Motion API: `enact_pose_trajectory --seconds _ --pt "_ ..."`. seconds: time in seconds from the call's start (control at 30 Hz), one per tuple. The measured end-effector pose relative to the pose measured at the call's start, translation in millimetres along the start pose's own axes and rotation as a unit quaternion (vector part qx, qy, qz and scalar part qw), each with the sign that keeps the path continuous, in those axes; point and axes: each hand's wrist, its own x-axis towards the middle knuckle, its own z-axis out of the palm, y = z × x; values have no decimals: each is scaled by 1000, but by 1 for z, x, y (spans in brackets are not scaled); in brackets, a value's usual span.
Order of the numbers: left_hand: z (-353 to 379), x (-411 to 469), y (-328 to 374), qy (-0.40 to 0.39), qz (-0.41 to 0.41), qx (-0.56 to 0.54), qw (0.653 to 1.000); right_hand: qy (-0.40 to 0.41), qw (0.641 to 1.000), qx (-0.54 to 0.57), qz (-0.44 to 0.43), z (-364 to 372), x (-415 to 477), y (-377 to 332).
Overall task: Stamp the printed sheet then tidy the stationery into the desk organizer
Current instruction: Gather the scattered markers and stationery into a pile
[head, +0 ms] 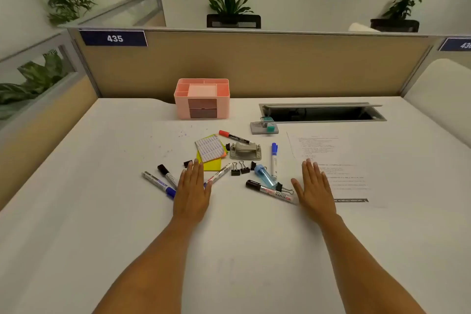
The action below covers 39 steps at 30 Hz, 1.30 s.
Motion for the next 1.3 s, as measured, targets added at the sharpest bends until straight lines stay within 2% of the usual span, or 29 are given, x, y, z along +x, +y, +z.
enact_pose_trajectory --seconds 0.3,0.4,0.7,0.9,1.13,1.3 --pt "24 -24 -9 2 -1 12 1000 -33 999 3 20 17 -23 4" --pt "27 -27 -10 -7 -11 -14 1000 -46 998 17 32 21 -26 2" --pt "25 -28 -8 -10 -20 -15 1000 -44 998 25 36 23 -28 3" --pt "23 -28 -9 -8 -18 -3 1000 -26 998 42 33 23 -28 3" --pt "19 -24 -9 0 -13 17 1000 37 990 138 2 17 -17 -24" --pt "20 -12 -8 -6 -2 -3 1000 28 988 149 -33 17 4 -56"
